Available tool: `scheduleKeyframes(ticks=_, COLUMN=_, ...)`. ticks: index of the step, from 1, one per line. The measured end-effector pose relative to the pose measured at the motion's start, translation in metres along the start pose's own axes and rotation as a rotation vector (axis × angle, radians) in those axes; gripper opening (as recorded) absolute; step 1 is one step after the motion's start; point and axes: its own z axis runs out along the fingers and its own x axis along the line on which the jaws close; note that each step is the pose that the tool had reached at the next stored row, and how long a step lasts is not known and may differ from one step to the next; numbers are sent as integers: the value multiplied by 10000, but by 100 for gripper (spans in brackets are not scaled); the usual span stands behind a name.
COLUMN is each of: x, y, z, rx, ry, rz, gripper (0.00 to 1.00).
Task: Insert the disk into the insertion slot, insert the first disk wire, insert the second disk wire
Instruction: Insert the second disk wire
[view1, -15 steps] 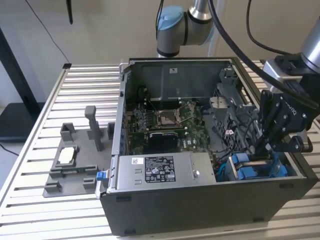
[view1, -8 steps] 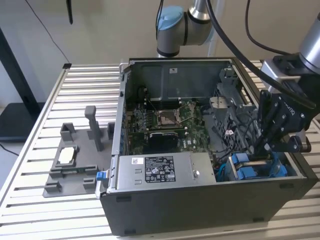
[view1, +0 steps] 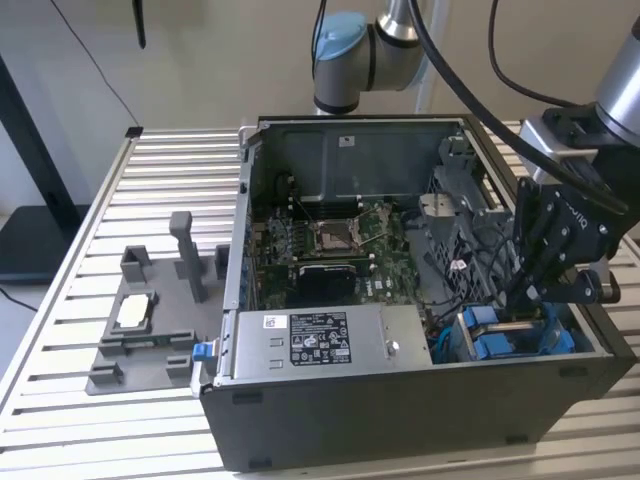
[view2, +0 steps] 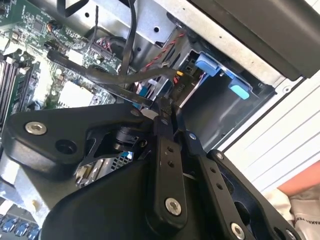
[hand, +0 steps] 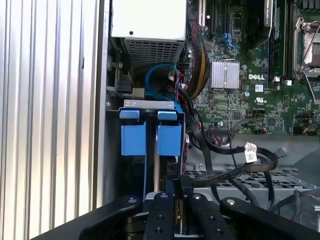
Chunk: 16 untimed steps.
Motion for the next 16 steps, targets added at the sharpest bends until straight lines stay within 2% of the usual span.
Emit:
scheduleKeyframes(ticks=2, x=0, y=0, z=2, rx=102, ry=1, rz=-6, gripper=16)
scheduleKeyframes(ticks=16, x=3, y=20, z=33, rx=148, ry=4, rz=-9, gripper=16)
